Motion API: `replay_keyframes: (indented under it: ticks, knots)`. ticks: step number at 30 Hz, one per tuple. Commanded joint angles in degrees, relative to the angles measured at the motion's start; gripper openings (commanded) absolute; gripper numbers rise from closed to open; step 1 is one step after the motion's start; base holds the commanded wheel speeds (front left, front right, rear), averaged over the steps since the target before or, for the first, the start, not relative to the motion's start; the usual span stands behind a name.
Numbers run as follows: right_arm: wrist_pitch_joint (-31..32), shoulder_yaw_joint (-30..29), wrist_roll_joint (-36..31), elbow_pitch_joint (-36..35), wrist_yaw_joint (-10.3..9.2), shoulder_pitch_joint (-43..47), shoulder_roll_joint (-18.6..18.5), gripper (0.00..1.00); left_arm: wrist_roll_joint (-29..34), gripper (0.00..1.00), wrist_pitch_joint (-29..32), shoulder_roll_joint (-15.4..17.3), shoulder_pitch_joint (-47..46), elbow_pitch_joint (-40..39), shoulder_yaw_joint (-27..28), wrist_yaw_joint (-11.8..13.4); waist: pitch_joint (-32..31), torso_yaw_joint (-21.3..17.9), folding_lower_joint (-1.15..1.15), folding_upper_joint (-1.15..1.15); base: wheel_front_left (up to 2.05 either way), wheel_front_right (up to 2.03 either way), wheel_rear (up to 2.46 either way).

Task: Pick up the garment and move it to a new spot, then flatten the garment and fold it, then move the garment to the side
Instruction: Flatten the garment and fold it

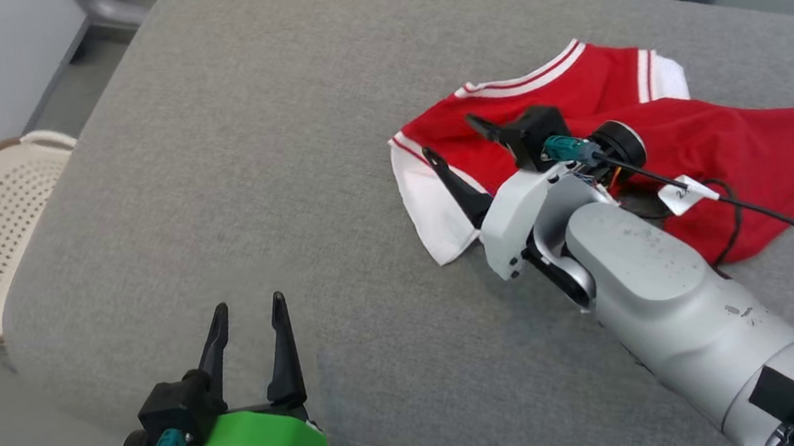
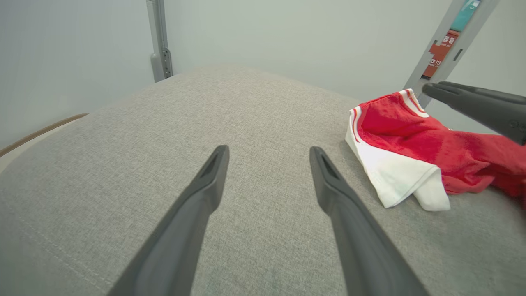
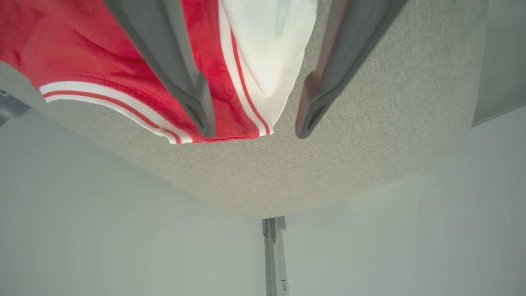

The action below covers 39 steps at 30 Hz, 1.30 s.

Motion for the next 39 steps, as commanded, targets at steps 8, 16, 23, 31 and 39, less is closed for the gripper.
replay_keyframes:
  ticks: [8, 16, 23, 31, 39]
  knots:
    - [-3.08, -11.73, -4.07, 0.02, -0.08, 7.59, -0.13, 1.0, 1.36, 1.0, -0.08, 0.57, 1.99, -0.31, 1.45, -0.2, -5.51, -11.82, 0.0, 0.0, 0.0, 0.0, 0.0]
    - [-3.39, -22.37, -13.27, -2.08, -0.09, 16.52, -0.12, 1.0, 1.75, 1.0, -0.08, 0.7, 2.4, -0.52, 1.5, -0.25, -5.32, -14.74, 0.0, 0.0, 0.0, 0.0, 0.0]
    - [-0.7, -30.15, -20.99, -2.8, -0.08, 18.08, -0.11, 1.0, 1.76, 1.0, -0.07, 0.57, 0.97, -0.3, 0.85, -0.54, -3.71, -12.97, 0.0, 0.0, 0.0, 0.0, 0.0]
    - [1.33, -30.63, -20.02, -1.55, -0.09, 15.82, -0.15, 1.0, 1.33, 1.0, -0.07, 0.38, 0.44, -0.16, 0.8, -0.64, -2.38, -9.71, 0.0, 0.0, 0.0, 0.0, 0.0]
    - [2.97, -35.08, -25.5, 1.96, -0.09, 13.78, -0.2, 0.02, 1.18, 1.0, -0.07, 0.22, 0.06, 0.14, 0.57, -0.74, -2.12, -8.77, 0.0, 0.0, 0.0, 0.0, 0.0]
